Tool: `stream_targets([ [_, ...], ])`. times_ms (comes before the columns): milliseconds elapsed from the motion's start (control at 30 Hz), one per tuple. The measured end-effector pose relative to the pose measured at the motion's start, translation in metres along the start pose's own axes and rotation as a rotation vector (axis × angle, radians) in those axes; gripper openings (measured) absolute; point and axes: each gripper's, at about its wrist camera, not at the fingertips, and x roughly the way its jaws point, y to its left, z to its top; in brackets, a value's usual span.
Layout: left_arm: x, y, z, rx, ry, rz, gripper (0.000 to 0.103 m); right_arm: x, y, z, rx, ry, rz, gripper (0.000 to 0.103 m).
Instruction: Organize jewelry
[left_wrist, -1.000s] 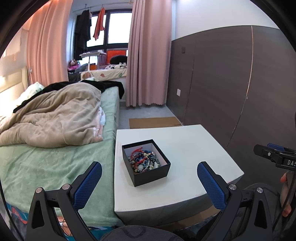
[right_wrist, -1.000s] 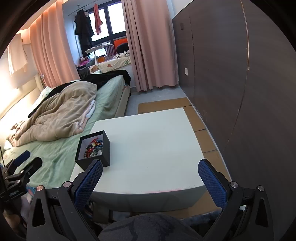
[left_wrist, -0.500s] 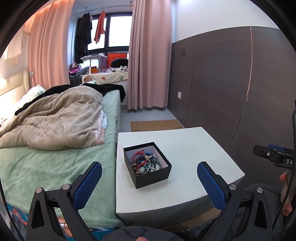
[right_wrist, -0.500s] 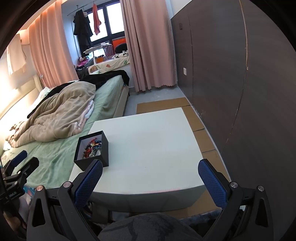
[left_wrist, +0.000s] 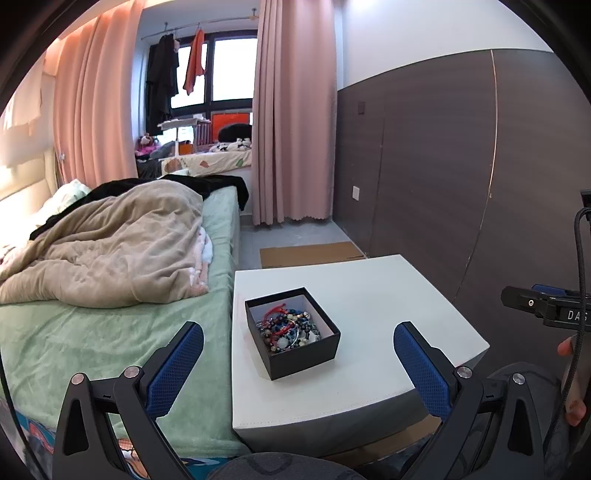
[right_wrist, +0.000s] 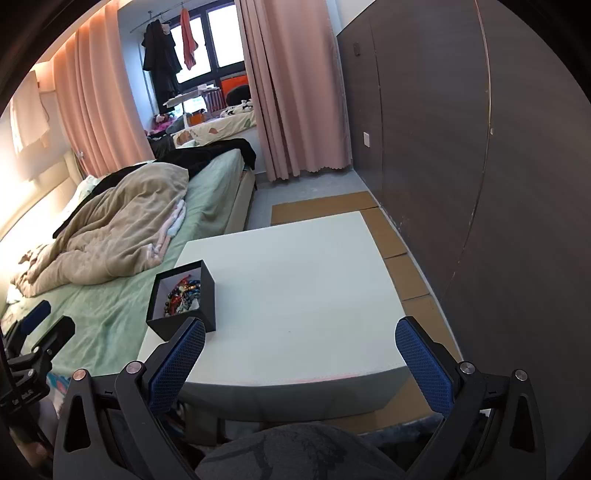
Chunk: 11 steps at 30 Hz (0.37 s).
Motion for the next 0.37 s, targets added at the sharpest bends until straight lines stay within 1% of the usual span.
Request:
stream_targets([
  [367,-0.0011,0.0025,-0.0001,0.0,0.003,0.005,0.103,0.0023,0.0018,-0.0012,-0.008,0.004,-0.012,0.103],
])
